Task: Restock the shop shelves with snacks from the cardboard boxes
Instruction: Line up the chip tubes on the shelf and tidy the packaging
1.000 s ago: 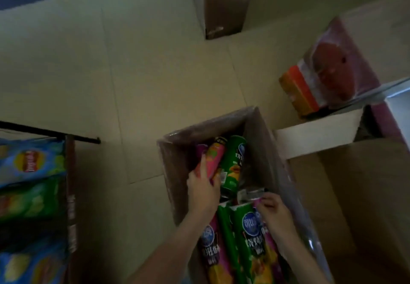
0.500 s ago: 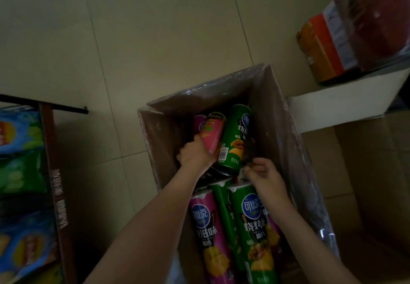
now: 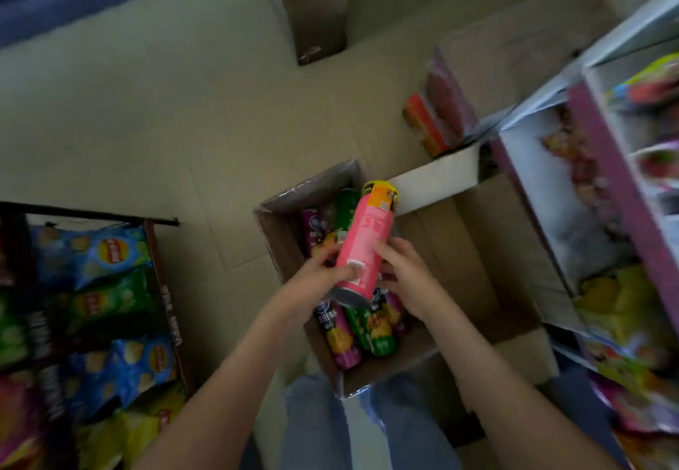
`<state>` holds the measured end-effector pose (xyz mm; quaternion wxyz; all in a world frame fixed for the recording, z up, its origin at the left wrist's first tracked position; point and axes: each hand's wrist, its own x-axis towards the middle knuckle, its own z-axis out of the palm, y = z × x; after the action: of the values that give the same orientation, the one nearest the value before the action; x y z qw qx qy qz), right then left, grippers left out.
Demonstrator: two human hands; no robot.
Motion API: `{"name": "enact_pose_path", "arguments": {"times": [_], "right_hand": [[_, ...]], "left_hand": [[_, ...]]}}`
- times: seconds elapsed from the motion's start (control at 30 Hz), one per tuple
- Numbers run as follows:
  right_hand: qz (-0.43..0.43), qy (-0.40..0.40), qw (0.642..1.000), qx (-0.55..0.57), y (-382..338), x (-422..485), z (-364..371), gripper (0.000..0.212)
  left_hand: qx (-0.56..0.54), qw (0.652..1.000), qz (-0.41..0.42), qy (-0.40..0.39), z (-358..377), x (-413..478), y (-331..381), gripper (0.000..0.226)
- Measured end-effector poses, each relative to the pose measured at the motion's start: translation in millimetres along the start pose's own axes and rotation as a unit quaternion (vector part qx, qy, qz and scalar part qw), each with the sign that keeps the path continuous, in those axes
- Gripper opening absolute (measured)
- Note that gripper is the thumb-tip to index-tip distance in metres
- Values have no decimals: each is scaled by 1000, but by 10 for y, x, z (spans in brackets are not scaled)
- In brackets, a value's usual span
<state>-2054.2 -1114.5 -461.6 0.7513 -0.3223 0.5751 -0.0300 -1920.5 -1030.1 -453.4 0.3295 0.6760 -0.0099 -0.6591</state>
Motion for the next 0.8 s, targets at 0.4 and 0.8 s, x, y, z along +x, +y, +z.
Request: {"name": "enact_pose_path", "arguments": {"times": [0.4,0.8], "right_hand": [[-246,128,938,209,-456,-3200,-1104,76],[-469,222,808,279,805,-6311,-2102,97]], "left_hand": [[188,906,184,-332,1636,-2368,660,77],[313,738,244,-545,3916,-4612,-182,65]]}}
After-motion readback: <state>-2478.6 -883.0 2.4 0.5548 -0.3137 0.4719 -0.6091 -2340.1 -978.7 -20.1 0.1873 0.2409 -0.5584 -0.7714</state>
